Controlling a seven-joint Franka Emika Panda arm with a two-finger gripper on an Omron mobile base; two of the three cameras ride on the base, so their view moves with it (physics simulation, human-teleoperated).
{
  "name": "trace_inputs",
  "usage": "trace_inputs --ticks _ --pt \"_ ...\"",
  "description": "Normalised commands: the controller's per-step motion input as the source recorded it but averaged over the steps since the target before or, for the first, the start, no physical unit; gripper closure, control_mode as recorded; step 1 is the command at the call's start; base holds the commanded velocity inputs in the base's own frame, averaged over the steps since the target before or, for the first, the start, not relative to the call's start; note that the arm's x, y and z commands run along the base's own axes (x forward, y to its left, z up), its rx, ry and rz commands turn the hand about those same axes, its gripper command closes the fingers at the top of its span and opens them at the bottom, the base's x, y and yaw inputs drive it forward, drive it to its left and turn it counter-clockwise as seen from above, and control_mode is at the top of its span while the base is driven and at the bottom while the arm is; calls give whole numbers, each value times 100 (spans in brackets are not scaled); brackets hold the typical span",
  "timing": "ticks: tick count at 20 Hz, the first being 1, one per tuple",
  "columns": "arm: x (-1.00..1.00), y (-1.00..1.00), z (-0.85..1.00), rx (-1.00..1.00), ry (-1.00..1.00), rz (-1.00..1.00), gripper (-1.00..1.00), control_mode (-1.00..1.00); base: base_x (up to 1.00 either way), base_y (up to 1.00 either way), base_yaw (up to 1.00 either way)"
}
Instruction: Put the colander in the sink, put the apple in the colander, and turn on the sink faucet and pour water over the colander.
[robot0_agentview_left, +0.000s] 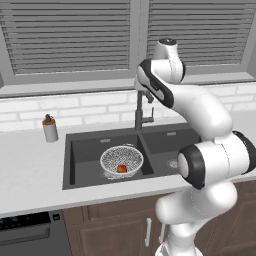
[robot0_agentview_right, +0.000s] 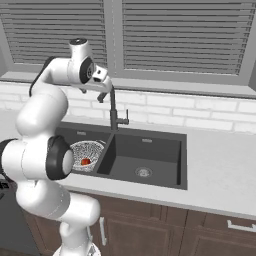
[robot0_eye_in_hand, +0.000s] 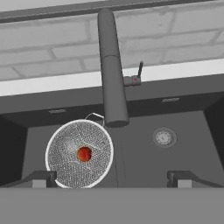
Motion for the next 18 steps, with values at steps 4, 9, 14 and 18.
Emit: trace_inputs --ticks 4,9,14,18 --pt "32 -1 -11 1 0 0 -100 -100 0 0 0" --pt "14 0 -5 0 0 0 -100 -100 0 0 0" --pt "18 0 -20 0 0 0 -100 -100 0 0 0" --pt "23 0 -19 0 0 0 -100 -100 0 0 0"
